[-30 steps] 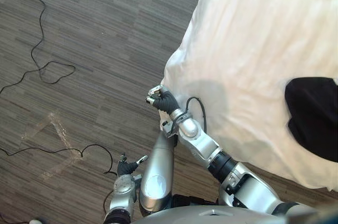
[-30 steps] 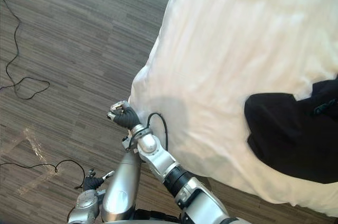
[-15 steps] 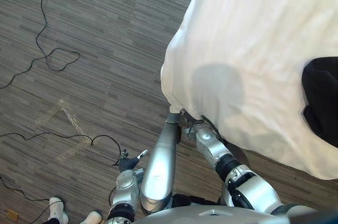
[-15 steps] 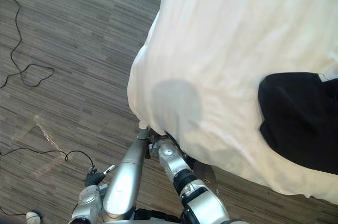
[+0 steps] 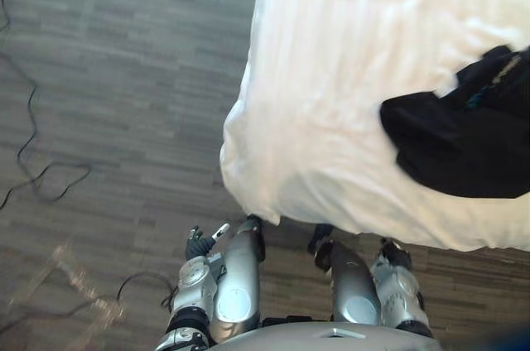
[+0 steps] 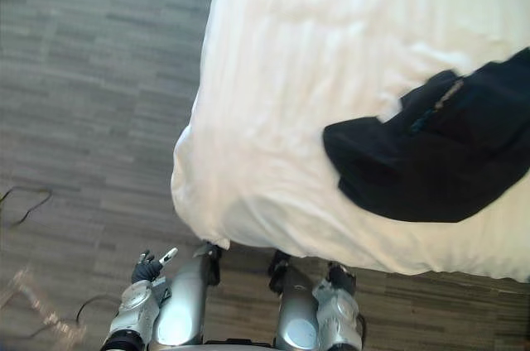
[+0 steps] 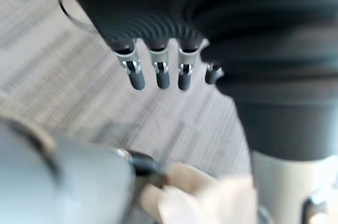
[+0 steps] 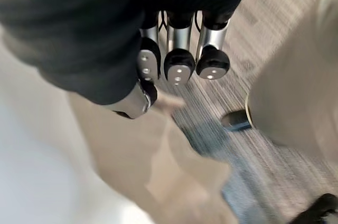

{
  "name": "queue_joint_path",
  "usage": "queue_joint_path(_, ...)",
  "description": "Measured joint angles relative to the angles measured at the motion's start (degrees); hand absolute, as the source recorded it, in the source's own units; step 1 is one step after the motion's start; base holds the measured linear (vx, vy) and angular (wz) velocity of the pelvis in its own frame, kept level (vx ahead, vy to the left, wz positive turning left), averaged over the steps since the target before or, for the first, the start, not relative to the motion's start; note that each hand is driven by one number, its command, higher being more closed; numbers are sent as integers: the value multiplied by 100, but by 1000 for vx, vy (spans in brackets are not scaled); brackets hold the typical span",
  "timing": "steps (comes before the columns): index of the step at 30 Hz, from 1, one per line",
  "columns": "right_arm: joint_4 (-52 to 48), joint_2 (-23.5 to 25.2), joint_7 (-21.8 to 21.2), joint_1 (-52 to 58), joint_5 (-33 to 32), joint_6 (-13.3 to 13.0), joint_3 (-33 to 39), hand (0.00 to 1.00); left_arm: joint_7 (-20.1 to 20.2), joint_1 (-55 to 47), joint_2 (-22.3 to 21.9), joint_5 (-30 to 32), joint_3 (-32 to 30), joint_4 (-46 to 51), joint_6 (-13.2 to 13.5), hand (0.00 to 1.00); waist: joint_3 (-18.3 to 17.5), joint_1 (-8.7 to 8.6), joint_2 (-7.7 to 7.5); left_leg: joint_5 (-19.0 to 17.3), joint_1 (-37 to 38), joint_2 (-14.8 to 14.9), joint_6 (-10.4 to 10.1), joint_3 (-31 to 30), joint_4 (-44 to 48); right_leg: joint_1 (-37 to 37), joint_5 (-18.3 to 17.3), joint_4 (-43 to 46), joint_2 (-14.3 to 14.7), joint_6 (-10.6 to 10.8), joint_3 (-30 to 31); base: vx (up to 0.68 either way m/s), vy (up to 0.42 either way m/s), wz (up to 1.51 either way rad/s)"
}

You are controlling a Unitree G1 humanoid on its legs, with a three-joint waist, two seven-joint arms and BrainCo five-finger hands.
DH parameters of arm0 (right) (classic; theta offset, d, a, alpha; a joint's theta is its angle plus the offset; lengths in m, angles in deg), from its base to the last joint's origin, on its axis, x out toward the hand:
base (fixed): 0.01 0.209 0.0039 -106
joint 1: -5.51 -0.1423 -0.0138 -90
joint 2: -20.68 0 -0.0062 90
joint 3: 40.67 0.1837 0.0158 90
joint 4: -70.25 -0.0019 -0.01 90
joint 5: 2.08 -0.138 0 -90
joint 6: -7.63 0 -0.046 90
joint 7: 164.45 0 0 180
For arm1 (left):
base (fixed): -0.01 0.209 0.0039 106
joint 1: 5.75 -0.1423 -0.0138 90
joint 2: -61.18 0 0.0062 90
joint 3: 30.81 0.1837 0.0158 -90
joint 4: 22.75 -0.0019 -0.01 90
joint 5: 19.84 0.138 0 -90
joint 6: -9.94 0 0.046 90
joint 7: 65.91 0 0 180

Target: Tidy the bed and pick cloth on bed and put in laundry

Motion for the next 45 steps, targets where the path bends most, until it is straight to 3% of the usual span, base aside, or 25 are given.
queue_joint_path(2,-416,-23,-76,312,59,63,-141,100,68,-31,-5,45,5,-77,-17,0,-154,-33,-26,-70,219,37,-24,89,-11,213,5,-102,37,8,41,120,-6,-24)
queue_joint_path(5,-1806,-130,-364,874,102,108,-846,100,85,-219,58,245,213,-72,-103,0,-395,-109,-48,-274,372,132,-75,268,3,342,16,-263,148,24,194,79,-12,-32)
queue_joint_path(11,-4292,-521,-1399,1758,61,80,-1852,100,201,-540,224,527,505,-88,-120,0,-621,-187,-106,-469,682,193,-99,432,2,639,18,-552,252,44,345,126,-6,-16)
queue_joint_path(14,-4864,-620,-1747,1757,-7,43,-2113,100,280,-573,376,621,634,-101,-115,0,-654,-261,-154,-474,725,164,-95,426,-19,712,47,-656,264,73,416,154,25,0)
queue_joint_path(20,-5961,-742,-2560,1664,-774,-33,-2651,100,410,-630,449,698,799,-179,-66,0,-691,-279,-168,-472,921,106,-87,391,-137,942,288,-907,311,73,529,99,39,-2)
queue_joint_path(26,-5520,-422,-2537,754,-1738,-211,-3111,100,397,-630,401,696,873,-239,19,0,-664,-272,-98,-413,951,65,1,257,-206,1005,436,-947,256,89,508,26,40,8)
queue_joint_path(29,-5085,-197,-2328,229,-2014,-347,-3157,100,369,-617,305,679,866,-216,68,0,-587,-232,36,-375,904,22,56,231,-204,992,435,-912,206,90,457,-27,28,15)
queue_joint_path(31,-4636,-169,-2076,32,-2114,-474,-3082,100,307,-588,165,669,847,-179,144,0,-471,-116,223,-373,906,20,58,219,-195,959,425,-804,189,89,455,-69,35,7)
queue_joint_path(37,-2960,-4,-1554,127,-1961,-538,-2259,100,308,-596,54,549,735,-84,149,0,-326,-105,348,-387,881,5,39,285,-129,758,89,-381,85,103,462,-75,-21,-3)
queue_joint_path(45,-1911,-18,-1586,64,-1250,-612,-1123,100,323,-543,-37,336,387,-107,71,0,-306,-101,254,-546,871,198,-49,631,218,582,-191,-87,129,125,623,-95,-50,-20)
